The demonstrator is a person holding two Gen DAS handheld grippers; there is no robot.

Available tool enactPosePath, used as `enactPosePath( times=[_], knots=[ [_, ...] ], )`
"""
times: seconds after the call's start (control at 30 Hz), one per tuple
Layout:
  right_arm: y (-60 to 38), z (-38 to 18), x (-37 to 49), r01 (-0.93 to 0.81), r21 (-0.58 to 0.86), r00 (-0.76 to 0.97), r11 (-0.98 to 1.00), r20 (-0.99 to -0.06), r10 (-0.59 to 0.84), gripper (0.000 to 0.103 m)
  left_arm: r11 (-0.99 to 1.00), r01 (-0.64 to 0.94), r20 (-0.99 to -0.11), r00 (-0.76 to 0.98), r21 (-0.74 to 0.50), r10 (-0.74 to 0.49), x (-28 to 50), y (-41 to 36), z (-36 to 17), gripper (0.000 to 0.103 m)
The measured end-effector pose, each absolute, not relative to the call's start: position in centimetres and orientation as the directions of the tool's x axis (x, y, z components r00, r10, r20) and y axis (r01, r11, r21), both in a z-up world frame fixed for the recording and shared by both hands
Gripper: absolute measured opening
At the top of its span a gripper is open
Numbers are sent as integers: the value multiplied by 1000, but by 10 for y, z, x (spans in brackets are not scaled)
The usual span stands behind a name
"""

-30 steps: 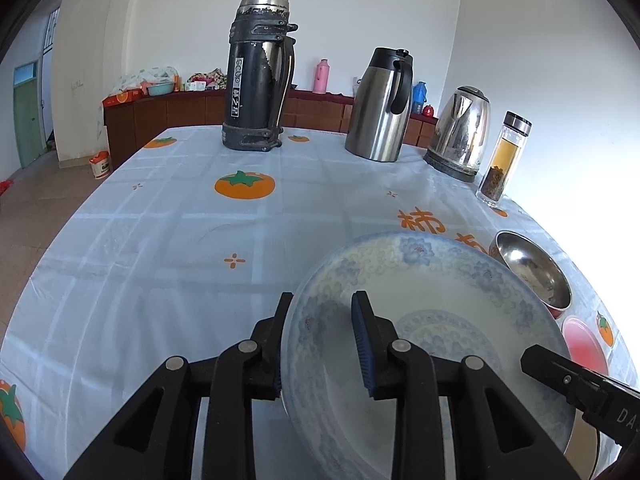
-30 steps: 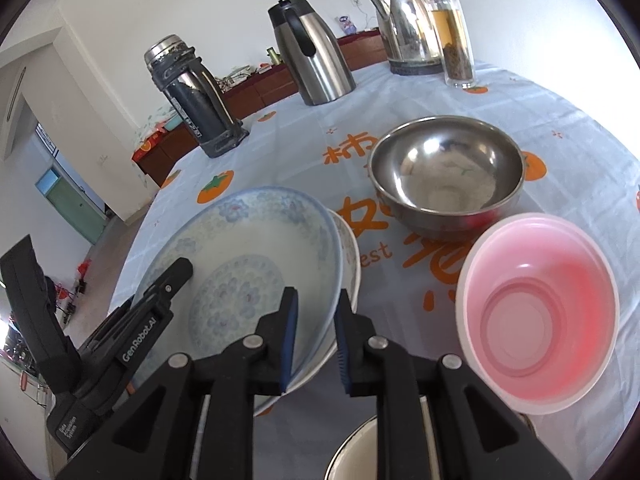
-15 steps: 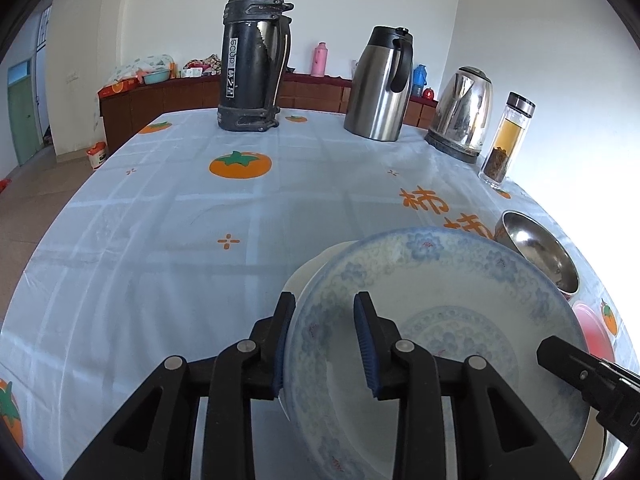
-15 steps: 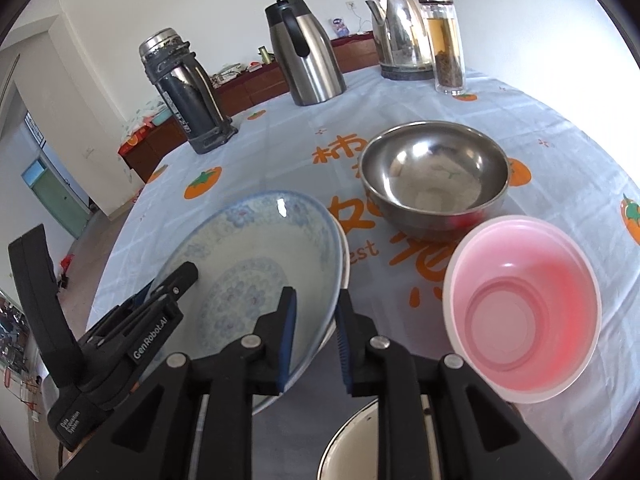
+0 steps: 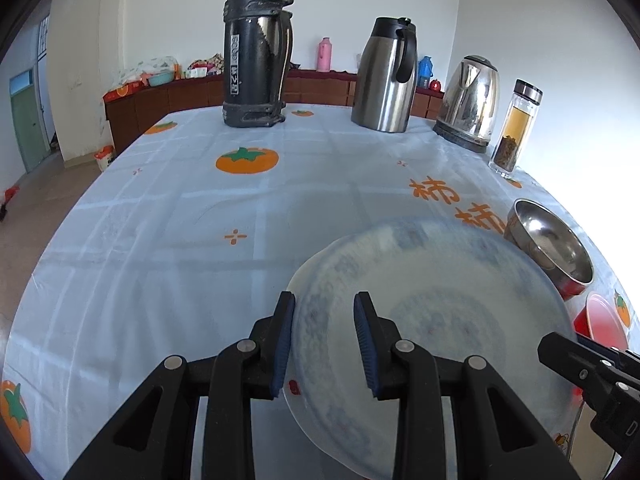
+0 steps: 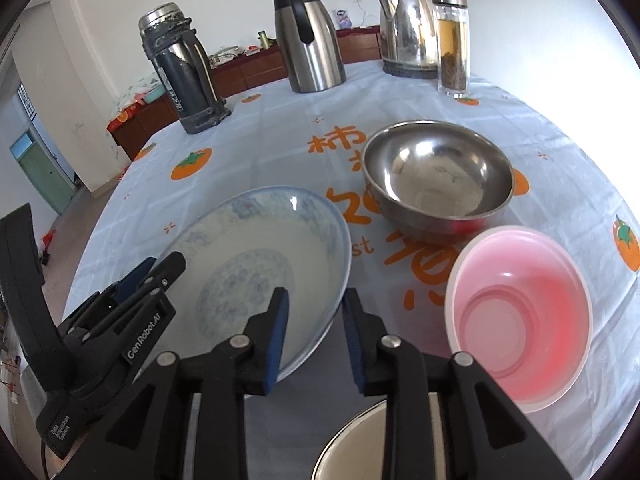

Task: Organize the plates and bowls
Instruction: 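Lower the blue-and-white plate onto the stack and open the right gripper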

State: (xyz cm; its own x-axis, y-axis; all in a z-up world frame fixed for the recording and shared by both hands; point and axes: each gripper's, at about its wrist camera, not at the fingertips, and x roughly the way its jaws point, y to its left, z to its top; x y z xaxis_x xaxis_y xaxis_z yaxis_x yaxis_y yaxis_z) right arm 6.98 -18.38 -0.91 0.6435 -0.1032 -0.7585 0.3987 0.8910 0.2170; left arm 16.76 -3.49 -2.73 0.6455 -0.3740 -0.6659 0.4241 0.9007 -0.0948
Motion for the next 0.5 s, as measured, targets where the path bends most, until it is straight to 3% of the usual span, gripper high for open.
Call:
enactPosePath(
  times=[0.37,0.5],
  knots=[
    [-182,-15,73,397,192,641,897,-757,-122,30,908,416,-638,688,-44,-346,163,-35,-21,33],
    [-186,-16,67,389,252,679,886,-728,-92,33,916,401,-603,734,13,-313,158,-36,-17,44]
  ],
)
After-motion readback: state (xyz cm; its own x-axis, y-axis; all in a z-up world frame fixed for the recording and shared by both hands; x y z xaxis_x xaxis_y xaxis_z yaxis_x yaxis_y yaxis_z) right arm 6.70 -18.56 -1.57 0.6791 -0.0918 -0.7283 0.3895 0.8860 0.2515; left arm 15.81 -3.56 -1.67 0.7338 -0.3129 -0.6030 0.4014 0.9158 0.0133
